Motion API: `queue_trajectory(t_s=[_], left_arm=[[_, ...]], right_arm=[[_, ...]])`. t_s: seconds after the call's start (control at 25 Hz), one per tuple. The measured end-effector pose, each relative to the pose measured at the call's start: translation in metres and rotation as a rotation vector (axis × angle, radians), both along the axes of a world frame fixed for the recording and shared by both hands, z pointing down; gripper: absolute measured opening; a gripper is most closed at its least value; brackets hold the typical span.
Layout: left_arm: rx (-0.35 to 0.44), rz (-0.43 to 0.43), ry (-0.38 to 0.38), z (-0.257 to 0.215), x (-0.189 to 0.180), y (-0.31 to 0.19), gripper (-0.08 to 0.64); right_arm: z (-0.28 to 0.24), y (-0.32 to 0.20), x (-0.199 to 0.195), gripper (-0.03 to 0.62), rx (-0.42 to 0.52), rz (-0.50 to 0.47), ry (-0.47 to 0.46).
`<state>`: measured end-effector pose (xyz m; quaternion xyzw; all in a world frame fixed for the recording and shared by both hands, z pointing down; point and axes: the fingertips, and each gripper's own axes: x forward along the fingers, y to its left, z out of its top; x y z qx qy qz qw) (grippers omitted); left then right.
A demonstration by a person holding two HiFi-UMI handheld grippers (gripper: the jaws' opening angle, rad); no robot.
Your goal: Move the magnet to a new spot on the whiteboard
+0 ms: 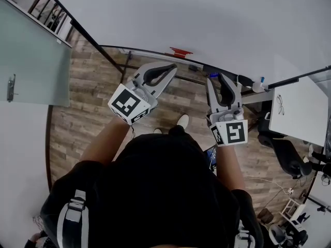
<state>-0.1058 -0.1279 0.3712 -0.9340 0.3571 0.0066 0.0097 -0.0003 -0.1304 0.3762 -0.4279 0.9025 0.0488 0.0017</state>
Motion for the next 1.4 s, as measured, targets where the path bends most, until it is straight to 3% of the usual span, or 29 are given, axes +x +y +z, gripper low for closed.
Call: queue_trajectory(t_s=[0.28,0.56,0.92,1.4], left_arm=[[0.000,-0.004,-0.007,-0.024,0.033,-0.042,0.005],[0.046,0.013,-0.035,-0.064,0.076,-0.088,0.005],[0.077,-0.018,-0.030,-0.107,0.094,-0.125,0.005],[0.124,-0.037,-0.072,-0.139,0.116,-0.144,0.005]], right_arm=[[-0.027,-0.043,0.033,0.118,0.044,0.060,0.053],[-0.061,-0.084,0.057,0.118,0.096,0.123,0.178],[-0.121,-0.118,0.073,0.118,0.205,0.203,0.334],[-0.166,-0.154,0.095,0.118,0.270,0.314,0.491]])
